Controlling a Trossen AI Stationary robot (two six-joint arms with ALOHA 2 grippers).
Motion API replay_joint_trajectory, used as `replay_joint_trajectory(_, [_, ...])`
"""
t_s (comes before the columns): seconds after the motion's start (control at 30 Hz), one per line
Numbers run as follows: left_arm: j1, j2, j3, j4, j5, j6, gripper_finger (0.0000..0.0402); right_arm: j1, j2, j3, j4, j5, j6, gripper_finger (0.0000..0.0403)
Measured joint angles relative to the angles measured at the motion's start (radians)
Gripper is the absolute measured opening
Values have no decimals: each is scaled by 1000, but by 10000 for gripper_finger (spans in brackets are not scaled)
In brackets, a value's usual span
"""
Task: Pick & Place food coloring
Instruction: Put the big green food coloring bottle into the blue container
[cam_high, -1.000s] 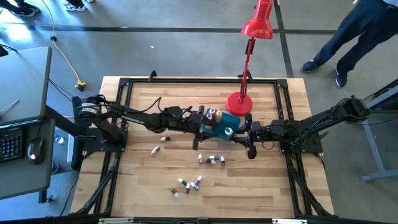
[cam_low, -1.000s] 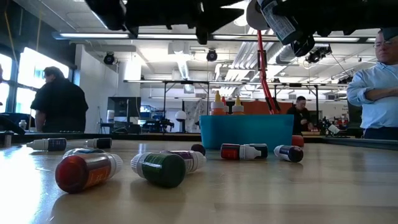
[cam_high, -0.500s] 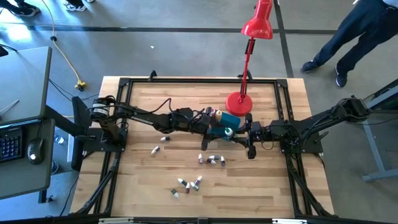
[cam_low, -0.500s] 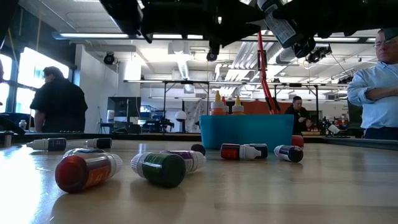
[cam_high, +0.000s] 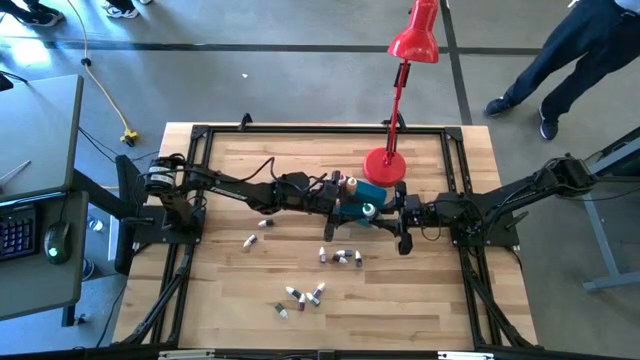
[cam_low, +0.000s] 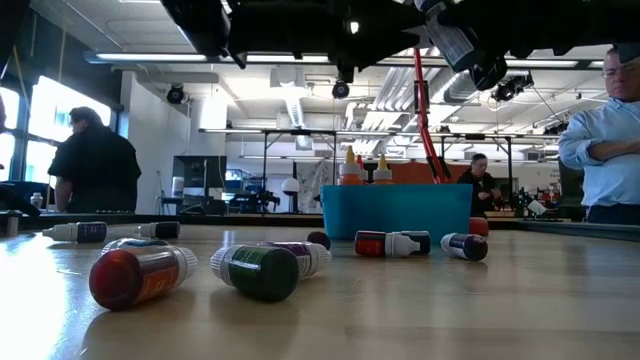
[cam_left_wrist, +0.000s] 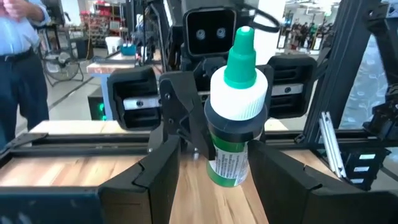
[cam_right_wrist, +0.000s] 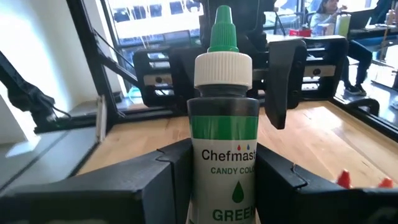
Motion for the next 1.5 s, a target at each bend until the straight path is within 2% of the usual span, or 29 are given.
replay_joint_trajectory(0.13, [0, 0, 1, -49, -10, -3, 188, 0, -13, -3, -31, 6, -3, 124])
replay_joint_trajectory(0.53, [0, -13, 3, -22, -24, 1, 188, 0, -119, -3, -174, -22, 5, 124])
replay_joint_trajectory(0.77, [0, -12, 2, 36, -23, -2, 189, 0, -104, -3, -200, -9, 24, 124])
replay_joint_trajectory(1.23, [0, -11, 2, 94, -20, -3, 189, 0, -32, -3, -5, 13, -29, 124])
replay_joint_trajectory(1.5, [0, -11, 2, 112, 4, -3, 189, -7, 58, -3, 124, 2, -69, 124])
